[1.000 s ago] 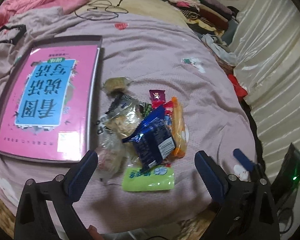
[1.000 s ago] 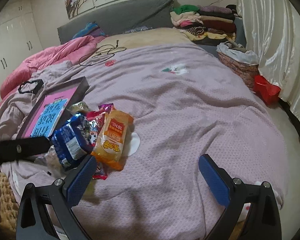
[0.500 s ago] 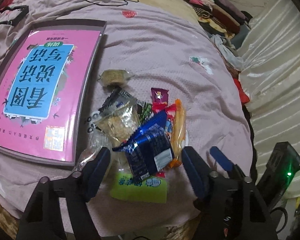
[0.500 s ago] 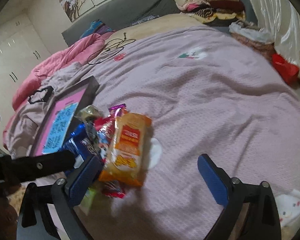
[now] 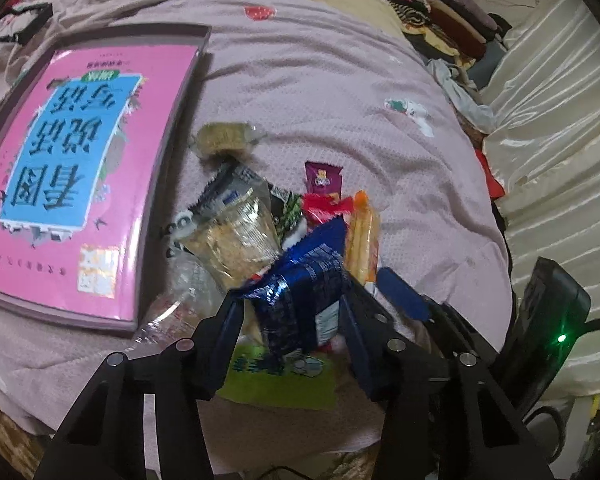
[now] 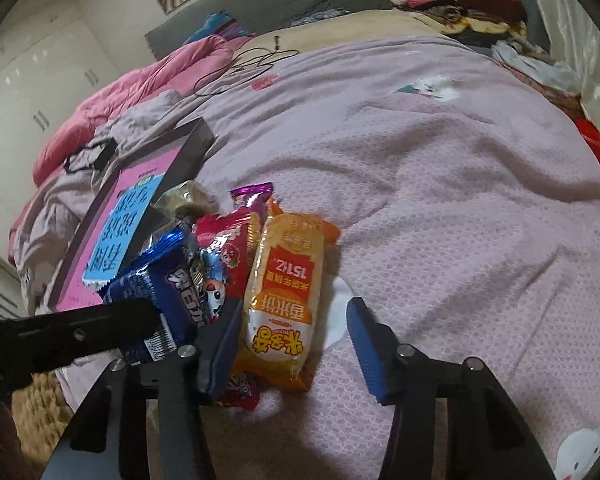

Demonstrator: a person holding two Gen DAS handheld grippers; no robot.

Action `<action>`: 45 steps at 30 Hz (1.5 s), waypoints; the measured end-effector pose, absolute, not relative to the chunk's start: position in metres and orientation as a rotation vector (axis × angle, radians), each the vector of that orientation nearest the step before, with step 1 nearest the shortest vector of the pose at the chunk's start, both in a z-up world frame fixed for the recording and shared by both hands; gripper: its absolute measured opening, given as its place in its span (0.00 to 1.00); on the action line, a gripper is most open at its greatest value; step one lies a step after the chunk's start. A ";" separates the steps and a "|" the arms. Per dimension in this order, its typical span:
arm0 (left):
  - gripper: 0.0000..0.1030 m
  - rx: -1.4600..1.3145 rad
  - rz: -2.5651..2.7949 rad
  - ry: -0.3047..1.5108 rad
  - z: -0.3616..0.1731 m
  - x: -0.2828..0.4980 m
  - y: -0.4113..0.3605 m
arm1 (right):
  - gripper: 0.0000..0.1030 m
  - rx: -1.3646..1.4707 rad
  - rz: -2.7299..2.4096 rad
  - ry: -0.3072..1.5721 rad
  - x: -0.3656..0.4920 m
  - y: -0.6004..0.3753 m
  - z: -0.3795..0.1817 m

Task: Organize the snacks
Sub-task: 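Move left tool to blue packet while right tool approaches orange bread bag, then grasp and lift blue packet with left tool while right grasps orange bread bag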

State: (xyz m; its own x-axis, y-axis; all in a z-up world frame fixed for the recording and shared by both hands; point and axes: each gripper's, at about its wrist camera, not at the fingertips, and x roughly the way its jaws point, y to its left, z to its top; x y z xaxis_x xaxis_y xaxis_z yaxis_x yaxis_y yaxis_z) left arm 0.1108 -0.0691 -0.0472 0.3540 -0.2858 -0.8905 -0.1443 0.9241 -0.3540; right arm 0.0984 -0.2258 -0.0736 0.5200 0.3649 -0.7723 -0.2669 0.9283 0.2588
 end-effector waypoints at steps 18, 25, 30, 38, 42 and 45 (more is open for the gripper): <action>0.32 -0.310 -0.152 1.150 -0.041 0.112 -0.074 | 0.35 0.146 0.353 0.830 0.078 -0.245 -0.060; 0.30 -0.292 -0.241 1.152 -0.045 0.114 -0.089 | 0.35 0.195 0.347 0.843 0.077 -0.251 -0.062; 0.30 -0.280 -0.300 1.167 -0.052 0.117 -0.105 | 0.35 0.183 0.328 0.856 0.076 -0.255 -0.065; 0.34 -0.268 -0.333 1.194 -0.063 0.123 -0.116 | 0.35 0.175 0.270 0.854 0.075 -0.262 -0.066; 0.34 -0.232 -0.346 1.203 -0.065 0.131 -0.124 | 0.35 0.177 0.254 0.848 0.073 -0.267 -0.066; 0.23 -0.215 -0.348 1.202 -0.066 0.135 -0.127 | 0.35 0.180 0.254 0.852 0.073 -0.267 -0.067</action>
State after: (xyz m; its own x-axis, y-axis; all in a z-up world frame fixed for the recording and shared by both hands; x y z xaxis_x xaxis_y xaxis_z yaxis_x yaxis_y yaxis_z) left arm 0.1355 -0.1272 -0.0663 0.3163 -0.3749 -0.8714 0.1489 0.9268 -0.3447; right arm 0.0730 -0.2670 -0.0667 0.6315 0.2924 -0.7182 -0.1493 0.9547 0.2574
